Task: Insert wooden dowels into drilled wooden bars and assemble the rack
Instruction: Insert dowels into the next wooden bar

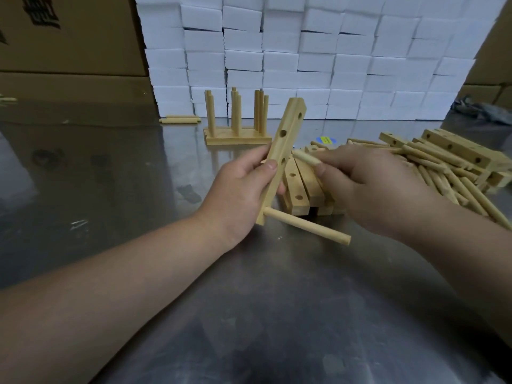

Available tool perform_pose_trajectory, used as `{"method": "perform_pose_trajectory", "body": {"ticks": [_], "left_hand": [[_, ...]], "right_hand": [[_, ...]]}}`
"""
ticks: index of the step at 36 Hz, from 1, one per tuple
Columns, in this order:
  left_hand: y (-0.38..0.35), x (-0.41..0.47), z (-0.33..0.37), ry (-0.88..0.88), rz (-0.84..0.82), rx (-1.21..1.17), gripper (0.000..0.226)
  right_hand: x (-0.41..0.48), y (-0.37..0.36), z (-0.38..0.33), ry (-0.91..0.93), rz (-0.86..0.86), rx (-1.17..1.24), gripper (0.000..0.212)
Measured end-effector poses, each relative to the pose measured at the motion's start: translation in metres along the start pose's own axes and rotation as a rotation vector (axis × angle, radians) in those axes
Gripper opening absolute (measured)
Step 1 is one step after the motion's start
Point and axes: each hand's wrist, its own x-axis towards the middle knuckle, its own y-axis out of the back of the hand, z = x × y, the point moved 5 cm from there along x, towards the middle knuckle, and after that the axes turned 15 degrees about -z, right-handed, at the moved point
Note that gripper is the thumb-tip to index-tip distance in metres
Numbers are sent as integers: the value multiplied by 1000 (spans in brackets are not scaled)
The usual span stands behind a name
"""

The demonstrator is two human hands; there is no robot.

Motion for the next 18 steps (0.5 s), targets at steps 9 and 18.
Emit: {"method": "perform_pose_trajectory", "body": {"ticks": [9, 18], "left_hand": [[0, 1, -1, -3, -1, -24, 24], [0, 0, 0, 6, 11, 1, 25]], "right_hand": [[-3, 4, 1, 79, 134, 54, 23], [-4, 4, 0, 131, 171, 65, 13]]}}
